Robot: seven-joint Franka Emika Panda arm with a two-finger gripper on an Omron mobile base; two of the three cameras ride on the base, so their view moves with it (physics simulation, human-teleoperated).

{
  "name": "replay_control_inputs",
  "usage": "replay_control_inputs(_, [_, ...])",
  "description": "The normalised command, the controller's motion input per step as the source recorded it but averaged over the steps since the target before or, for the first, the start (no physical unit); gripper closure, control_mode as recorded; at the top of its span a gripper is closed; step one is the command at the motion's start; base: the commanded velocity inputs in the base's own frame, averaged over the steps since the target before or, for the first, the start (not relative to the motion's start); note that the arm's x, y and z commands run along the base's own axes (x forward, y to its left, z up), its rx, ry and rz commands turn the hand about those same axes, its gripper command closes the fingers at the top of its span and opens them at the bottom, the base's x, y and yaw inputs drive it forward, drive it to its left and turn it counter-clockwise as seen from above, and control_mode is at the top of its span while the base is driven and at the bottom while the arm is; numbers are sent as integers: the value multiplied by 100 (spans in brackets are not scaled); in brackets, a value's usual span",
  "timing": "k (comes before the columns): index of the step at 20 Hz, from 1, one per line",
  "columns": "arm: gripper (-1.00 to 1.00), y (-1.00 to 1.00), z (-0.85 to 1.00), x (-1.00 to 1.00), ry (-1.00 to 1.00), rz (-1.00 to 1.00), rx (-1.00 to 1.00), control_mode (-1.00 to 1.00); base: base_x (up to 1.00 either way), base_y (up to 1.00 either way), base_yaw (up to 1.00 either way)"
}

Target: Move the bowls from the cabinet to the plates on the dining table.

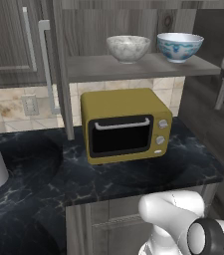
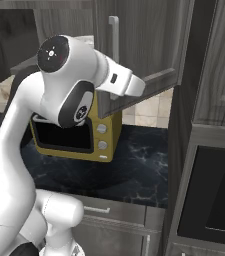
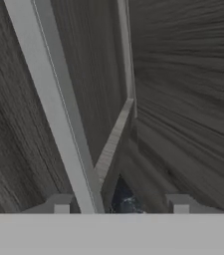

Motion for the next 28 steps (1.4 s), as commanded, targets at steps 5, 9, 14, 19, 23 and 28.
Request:
replay_control_inputs(5, [-100, 48, 0, -70, 0, 0, 0, -100, 0, 0, 0])
replay_control_inputs(9, [-100, 59, 0, -53, 0, 0, 0, -100, 0, 0, 0])
replay_control_inputs(14, [-100, 62, 0, -40, 0, 0, 0, -100, 0, 0, 0])
replay_control_inputs(19, [-100, 53, 12, -21, 3, 0, 0, -100, 0, 0, 0])
replay_control_inputs(23, [-100, 56, 29, -2, 15, 0, -4, -100, 0, 0, 0])
replay_control_inputs(28, [-100, 51, 27, 0, 15, 0, -7, -100, 0, 0, 0])
